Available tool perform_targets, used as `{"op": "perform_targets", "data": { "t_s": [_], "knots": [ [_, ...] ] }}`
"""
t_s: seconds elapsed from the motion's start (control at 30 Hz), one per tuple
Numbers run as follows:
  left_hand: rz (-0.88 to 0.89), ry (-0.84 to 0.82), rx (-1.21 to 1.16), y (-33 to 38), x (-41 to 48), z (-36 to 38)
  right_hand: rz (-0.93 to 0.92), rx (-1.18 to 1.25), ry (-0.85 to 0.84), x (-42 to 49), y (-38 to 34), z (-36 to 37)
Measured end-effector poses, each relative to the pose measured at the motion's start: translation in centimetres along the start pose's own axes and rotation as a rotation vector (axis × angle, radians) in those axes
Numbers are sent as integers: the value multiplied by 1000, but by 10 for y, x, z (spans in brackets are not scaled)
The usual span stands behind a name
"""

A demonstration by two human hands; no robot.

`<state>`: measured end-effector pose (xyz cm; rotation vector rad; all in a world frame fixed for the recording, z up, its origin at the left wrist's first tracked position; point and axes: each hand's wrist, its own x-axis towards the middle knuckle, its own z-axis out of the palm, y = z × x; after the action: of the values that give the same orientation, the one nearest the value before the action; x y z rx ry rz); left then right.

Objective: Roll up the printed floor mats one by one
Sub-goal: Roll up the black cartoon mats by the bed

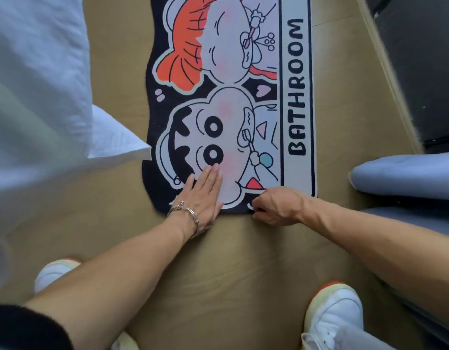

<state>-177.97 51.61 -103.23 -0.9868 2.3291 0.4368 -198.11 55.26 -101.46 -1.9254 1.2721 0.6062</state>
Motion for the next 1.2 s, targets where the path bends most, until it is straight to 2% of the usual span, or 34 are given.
{"op": "perform_targets", "data": {
  "t_s": [0.1, 0.13, 0.23, 0.3, 0.4, 0.57, 0.7, 0.77, 0.9, 1.03, 1.1, 1.2],
  "knots": [
    [39, -4, 12, 14, -13, 12, 19, 37, -31, -1, -1, -1],
    [125, -11, 5, 20, -23, 20, 28, 68, -48, -2, 0, -2],
    [546, -6, -101, 36, -58, 36, 71, 118, -87, -4, 4, -9],
    [619, 146, -163, 27, -60, 46, 102, 103, -101, -5, 9, -13],
    [575, 341, -201, 7, -38, 38, 127, 58, -68, -5, 13, -15],
    [438, 419, -191, 10, -29, 17, 70, -12, 62, -3, 3, -7],
    [317, 373, -162, 14, -23, 3, 8, -62, 202, 0, -9, -1],
    [242, 288, -128, 14, -21, 0, -22, -60, 252, 1, -13, 3],
    [108, 150, -87, 13, -17, -5, 16, 26, 259, 1, -14, 5],
    [-75, 127, -250, 13, -4, -19, 81, 69, 329, 3, -14, 3],
    [-152, 141, -341, 14, 2, -26, 50, 6, 397, 3, -15, 5],
    [-178, 169, -340, 15, 5, -32, -4, -64, 429, 2, -13, 7]
  ]
}}
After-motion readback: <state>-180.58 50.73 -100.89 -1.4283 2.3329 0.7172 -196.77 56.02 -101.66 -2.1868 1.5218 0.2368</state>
